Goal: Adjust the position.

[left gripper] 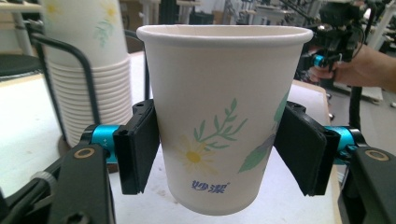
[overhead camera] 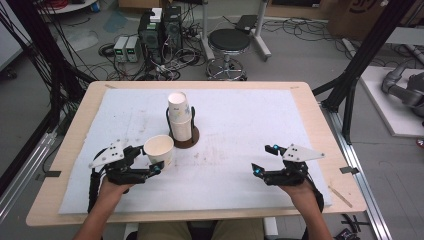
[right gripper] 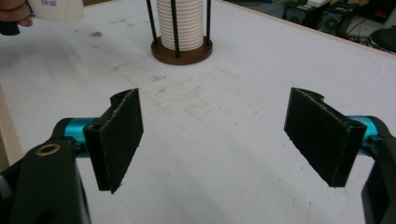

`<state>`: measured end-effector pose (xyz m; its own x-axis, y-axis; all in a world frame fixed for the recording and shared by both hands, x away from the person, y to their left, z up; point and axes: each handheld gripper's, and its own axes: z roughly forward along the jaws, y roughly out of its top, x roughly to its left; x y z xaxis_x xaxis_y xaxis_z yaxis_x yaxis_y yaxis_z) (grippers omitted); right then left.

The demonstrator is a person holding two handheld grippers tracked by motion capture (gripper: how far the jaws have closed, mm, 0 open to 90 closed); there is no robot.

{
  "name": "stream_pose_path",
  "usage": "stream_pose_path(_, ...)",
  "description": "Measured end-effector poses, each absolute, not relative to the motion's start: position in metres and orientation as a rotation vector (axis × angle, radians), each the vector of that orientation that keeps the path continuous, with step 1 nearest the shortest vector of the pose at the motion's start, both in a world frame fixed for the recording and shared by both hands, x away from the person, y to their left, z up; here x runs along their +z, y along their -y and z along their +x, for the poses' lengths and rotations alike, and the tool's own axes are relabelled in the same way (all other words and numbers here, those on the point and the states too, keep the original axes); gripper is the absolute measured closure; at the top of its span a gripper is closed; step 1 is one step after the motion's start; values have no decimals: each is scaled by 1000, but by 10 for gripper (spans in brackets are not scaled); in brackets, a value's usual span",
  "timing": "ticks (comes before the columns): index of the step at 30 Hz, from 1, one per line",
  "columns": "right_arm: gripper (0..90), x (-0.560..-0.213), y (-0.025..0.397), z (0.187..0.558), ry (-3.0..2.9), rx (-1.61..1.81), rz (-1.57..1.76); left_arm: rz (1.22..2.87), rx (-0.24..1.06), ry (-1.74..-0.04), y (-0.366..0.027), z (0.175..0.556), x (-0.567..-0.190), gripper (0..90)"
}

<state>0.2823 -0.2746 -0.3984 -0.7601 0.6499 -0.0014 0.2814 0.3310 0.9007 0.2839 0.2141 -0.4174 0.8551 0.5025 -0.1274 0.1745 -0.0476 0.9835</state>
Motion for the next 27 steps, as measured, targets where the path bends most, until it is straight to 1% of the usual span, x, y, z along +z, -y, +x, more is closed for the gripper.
stream_pose_path(12, 199, -399, 295, 282, -2160, 1402, 896, 1579, 355, -554, -228, 282, -422, 327)
stream_pose_path(27, 199, -397, 293, 282, -2144, 1408, 888, 1484, 409, -597, -247, 281, -419, 325)
